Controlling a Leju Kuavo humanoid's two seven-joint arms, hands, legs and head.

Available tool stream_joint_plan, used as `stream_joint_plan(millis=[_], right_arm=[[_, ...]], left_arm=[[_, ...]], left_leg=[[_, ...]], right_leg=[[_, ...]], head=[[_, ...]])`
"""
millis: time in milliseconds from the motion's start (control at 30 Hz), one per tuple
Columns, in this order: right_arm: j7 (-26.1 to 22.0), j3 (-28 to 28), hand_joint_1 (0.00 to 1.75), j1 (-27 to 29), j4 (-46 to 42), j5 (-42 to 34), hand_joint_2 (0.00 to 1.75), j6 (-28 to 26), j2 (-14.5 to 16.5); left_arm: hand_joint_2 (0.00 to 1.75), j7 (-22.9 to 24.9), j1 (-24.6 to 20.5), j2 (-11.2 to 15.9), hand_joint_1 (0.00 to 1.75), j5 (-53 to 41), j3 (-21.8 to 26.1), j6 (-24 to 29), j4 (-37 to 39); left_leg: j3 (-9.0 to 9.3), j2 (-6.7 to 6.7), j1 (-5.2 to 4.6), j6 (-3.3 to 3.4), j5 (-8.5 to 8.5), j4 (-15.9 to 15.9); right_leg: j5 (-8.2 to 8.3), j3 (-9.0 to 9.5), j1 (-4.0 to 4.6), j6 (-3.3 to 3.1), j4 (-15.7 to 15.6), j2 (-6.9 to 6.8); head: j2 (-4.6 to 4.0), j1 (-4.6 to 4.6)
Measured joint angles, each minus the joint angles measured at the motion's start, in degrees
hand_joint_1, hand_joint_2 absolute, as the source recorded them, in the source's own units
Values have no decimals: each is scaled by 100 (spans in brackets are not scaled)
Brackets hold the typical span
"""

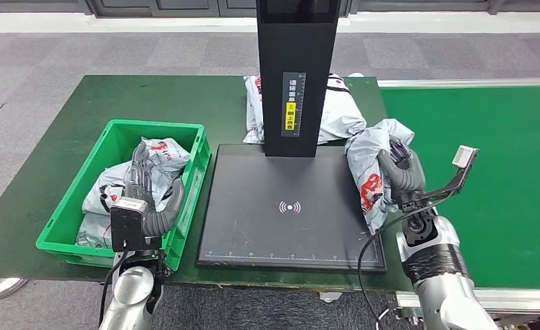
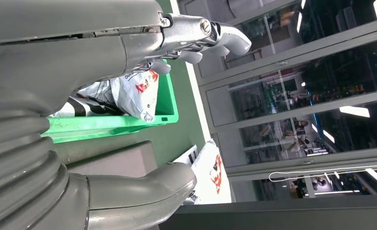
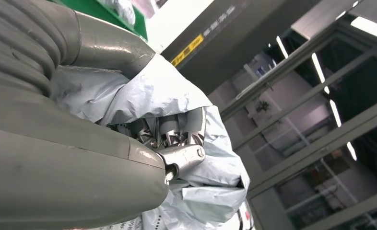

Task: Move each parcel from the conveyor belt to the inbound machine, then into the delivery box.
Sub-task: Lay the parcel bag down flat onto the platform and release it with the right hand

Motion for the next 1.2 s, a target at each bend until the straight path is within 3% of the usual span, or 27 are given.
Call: stream_joint_plan(millis=[733,867,900,1000,1033,1200], right_arm=[[69,258,175,-94,-174,-110,175,-99,120],[295,410,175,-246,-172,38,175,-55,247],[420,547,161,-337,-171,123,175,-67,326],[811,1266,31,-576,-77,466,175,-94,665],[872,1580,0,-622,9,575,175,-88,787],[918,2772,0,-767,528,823,175,81,1201]], left_arm=[[175,-11,-1,0,0,-2,0,0,16],[175,-31,-16,-3,0,-10,1,41,40],[175,-37,-30,-9,0,-16,1,77,54],[175,-53,-76,-26,0,-30,2,257,99],[175,-62,-88,-27,0,-31,2,311,113],[175,-102,-122,-27,0,-27,5,412,175]], left_leg=[[-10,-16,-10,6,1,1],[-26,-9,-10,5,3,0],[-25,-3,-9,5,3,-1],[-6,19,-4,2,3,-4],[-2,22,-1,0,4,-4],[-13,-13,7,-9,11,-6]], right_leg=[[-4,-3,-9,7,0,-19],[-3,-11,-9,6,3,-12],[-3,-15,-8,5,3,-4],[-1,-19,-2,2,4,21],[-1,-20,1,0,4,23],[-9,-19,10,-8,5,-11]], head=[[1,0],[1,1],[0,0],[0,-1],[1,-1],[0,-1]])
